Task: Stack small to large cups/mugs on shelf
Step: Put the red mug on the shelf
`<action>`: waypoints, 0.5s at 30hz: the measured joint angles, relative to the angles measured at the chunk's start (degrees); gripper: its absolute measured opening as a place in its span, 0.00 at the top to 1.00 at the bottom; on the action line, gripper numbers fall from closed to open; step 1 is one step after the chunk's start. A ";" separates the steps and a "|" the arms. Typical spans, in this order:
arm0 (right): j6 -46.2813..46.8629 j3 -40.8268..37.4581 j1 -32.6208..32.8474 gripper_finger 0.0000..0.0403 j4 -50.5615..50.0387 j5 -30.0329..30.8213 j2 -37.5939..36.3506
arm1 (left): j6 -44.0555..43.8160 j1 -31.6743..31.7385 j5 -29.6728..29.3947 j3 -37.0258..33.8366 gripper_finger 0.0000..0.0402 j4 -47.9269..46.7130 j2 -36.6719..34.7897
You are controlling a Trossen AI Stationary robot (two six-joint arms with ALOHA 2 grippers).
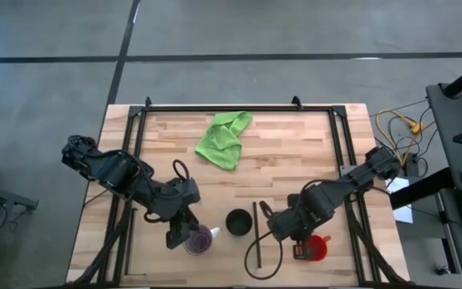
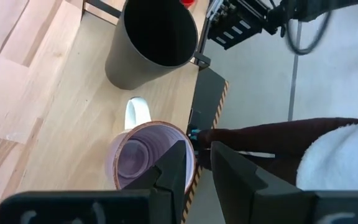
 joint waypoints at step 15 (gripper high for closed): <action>4.59 3.87 3.78 0.96 0.87 12.11 0.00 | -0.03 -0.42 0.02 -0.04 0.85 -0.09 -0.01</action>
